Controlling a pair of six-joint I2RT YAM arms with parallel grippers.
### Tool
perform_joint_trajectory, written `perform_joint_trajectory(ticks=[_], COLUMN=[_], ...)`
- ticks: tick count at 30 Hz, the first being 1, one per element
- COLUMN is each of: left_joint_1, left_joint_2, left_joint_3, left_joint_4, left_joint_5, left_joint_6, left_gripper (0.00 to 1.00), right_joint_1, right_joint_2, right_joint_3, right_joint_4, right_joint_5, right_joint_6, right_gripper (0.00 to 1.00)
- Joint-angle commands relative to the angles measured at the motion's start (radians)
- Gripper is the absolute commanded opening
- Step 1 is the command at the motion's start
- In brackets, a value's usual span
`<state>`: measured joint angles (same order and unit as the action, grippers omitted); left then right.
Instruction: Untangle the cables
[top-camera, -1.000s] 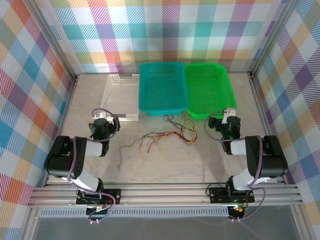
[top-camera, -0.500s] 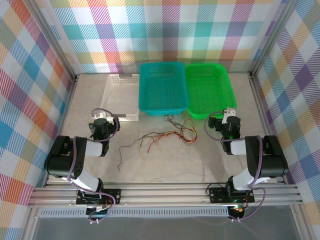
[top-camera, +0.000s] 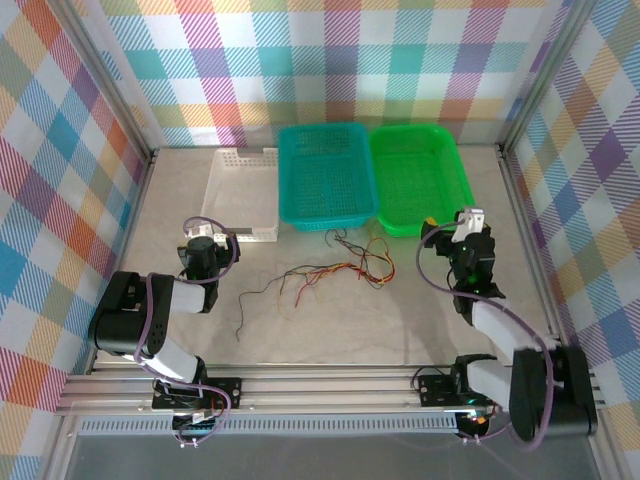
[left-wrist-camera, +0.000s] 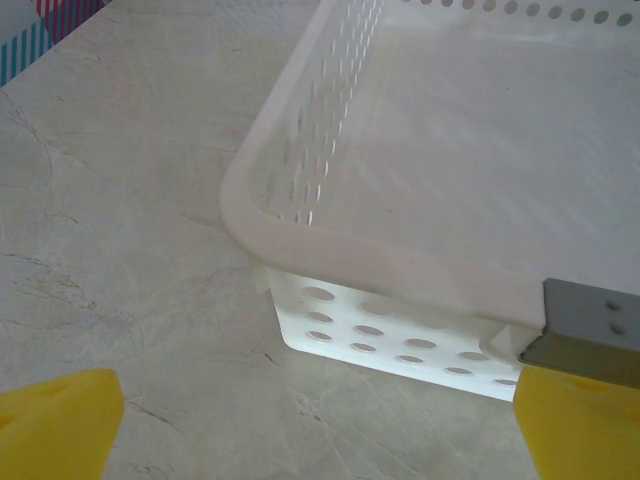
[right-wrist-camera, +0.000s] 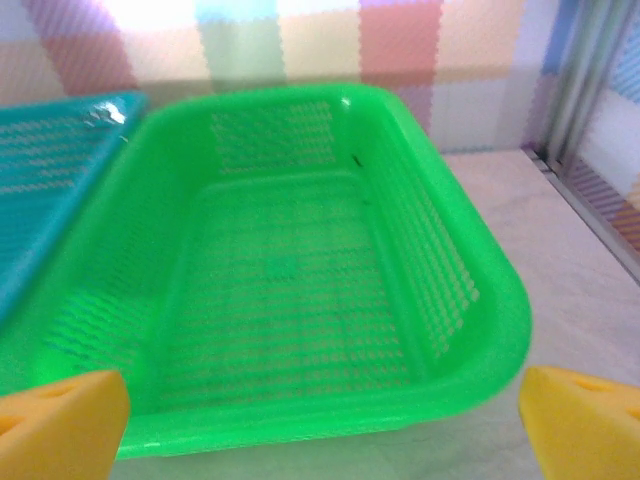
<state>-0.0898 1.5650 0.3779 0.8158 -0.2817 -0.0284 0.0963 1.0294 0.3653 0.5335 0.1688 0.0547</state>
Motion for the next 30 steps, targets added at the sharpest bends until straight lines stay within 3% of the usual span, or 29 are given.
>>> perform_joint_trajectory(ticks=[1, 3, 8, 10, 12, 14, 16, 18, 23, 30], left_joint_1=[-0.006, -0.005, -0.004, -0.005, -0.004, -0.004, -0.004, -0.004, -0.005, -0.006], left_joint_2=[-0.007, -0.005, -0.006, -0.006, -0.006, -0.006, -0.005, -0.005, -0.006, -0.032], left_joint_3=[0.015, 0.015, 0.015, 0.015, 0.016, 0.016, 0.016, 0.016, 0.016, 0.015], left_joint_4=[0.036, 0.036, 0.037, 0.036, 0.036, 0.036, 0.034, 0.035, 0.034, 0.016], left_joint_5=[-0.005, -0.004, -0.005, -0.004, -0.005, -0.005, -0.005, -0.004, -0.004, -0.038], left_joint_6=[0.012, 0.012, 0.012, 0.012, 0.012, 0.012, 0.012, 0.011, 0.012, -0.002], left_gripper=[1.00, 1.00, 1.00, 1.00, 1.00, 1.00, 1.00, 1.00, 1.00, 1.00], right_joint_1=[0.027, 0.029, 0.029, 0.029, 0.044, 0.136, 0.273, 0.350, 0.450, 0.516], right_joint_2=[-0.162, -0.244, -0.293, -0.281, -0.272, -0.280, -0.253, -0.198, -0.127, 0.006], right_joint_3=[0.062, 0.092, 0.252, 0.265, 0.224, 0.194, 0.211, 0.227, 0.115, 0.039], right_joint_4=[-0.219, -0.285, -0.607, -0.641, -0.550, -0.550, -0.655, -0.732, -0.647, -0.525], right_joint_5=[-0.110, -0.245, -0.422, -0.482, -0.559, -0.457, -0.250, -0.168, -0.072, -0.006], right_joint_6=[0.079, 0.101, 0.373, 0.466, 0.517, 0.501, 0.439, 0.438, 0.571, 0.697], right_gripper=[1.00, 1.00, 1.00, 1.00, 1.00, 1.00, 1.00, 1.00, 1.00, 1.00])
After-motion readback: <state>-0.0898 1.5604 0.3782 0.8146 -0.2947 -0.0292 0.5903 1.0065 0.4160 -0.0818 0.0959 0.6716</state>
